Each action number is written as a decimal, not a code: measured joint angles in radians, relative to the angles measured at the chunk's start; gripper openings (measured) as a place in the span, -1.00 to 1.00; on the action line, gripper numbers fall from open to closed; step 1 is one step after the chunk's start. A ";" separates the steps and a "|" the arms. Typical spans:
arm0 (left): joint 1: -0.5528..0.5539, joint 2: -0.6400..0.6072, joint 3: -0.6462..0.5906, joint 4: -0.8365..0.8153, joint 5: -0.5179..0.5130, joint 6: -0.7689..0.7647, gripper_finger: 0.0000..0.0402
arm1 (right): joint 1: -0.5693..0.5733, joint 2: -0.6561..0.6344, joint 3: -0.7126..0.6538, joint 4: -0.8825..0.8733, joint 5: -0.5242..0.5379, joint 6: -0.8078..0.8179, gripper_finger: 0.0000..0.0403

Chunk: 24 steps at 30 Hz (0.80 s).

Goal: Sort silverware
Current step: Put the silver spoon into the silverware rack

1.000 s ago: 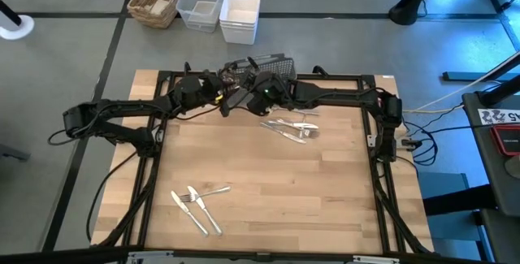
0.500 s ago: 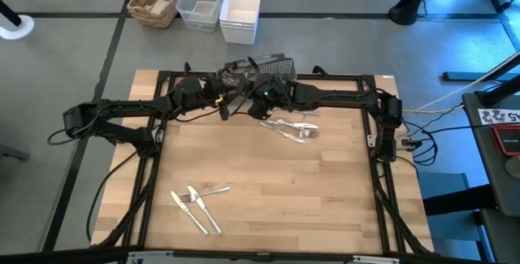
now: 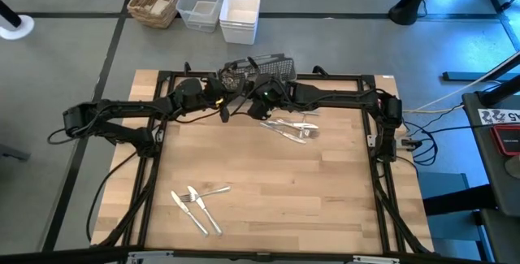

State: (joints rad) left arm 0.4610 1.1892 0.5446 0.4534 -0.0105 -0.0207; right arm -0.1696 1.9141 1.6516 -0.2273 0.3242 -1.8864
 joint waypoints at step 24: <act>0.121 0.001 0.000 0.019 -0.065 -0.149 -1.00 | 0.014 -0.013 0.000 0.052 0.156 0.540 -0.51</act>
State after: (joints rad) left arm 0.5818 1.1904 0.5449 0.4725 -0.0757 -0.1700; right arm -0.1552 1.9006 1.6516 -0.1748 0.4803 -1.3460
